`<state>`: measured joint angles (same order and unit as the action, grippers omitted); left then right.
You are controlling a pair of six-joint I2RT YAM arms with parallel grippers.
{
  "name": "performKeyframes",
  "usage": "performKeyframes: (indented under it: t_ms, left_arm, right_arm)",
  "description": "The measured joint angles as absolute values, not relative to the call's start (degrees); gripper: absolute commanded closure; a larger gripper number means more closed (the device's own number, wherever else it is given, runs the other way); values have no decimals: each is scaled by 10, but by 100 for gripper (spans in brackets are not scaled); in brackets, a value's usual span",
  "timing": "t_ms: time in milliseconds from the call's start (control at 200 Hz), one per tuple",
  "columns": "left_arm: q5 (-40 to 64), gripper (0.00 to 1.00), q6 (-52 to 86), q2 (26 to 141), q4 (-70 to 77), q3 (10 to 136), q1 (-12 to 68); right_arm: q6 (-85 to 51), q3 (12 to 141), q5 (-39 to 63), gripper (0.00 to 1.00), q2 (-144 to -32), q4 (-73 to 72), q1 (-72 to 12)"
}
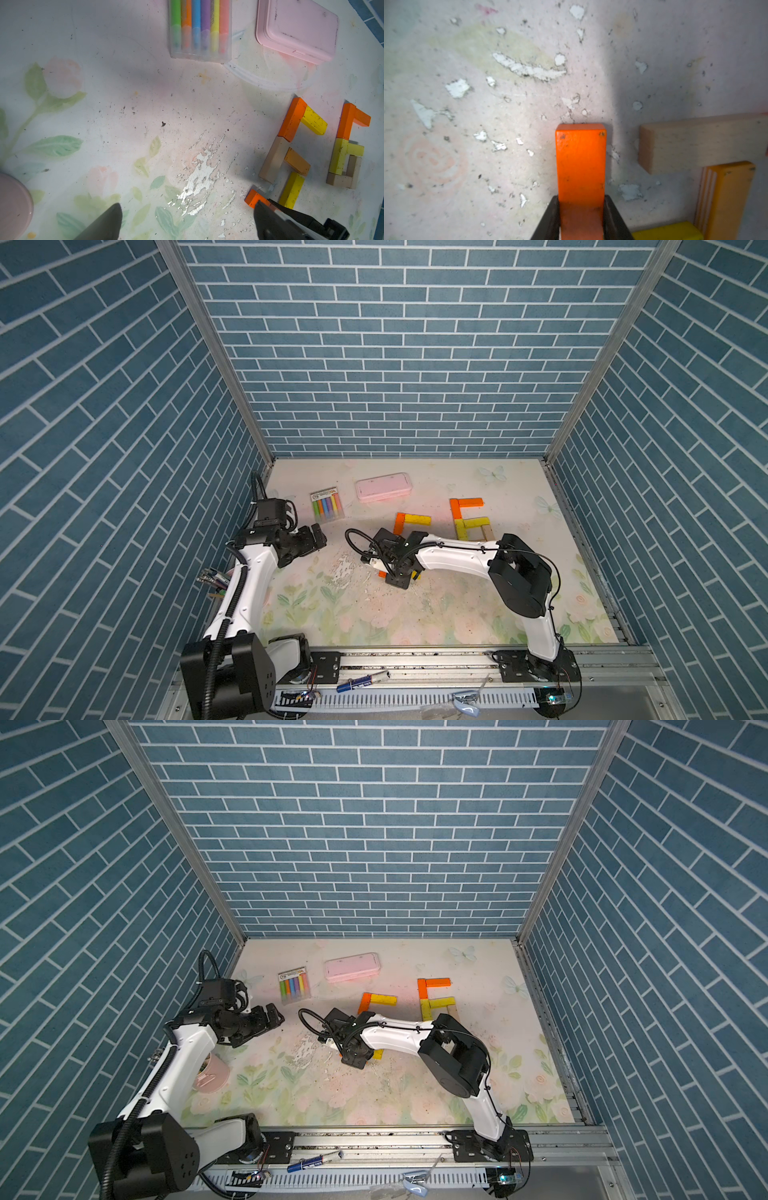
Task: Assemble the number 6 with building blocks
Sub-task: Assemble the building block at the center of the board.
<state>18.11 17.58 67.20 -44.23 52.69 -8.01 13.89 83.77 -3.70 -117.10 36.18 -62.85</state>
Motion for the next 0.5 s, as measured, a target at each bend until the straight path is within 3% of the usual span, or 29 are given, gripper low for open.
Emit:
performKeyframes:
  t_ms: [500]
  left_arm:
    - [183,1,176,672,-442,527,-80]
  right_arm:
    - [159,838,-42,75,-1171,361,-618]
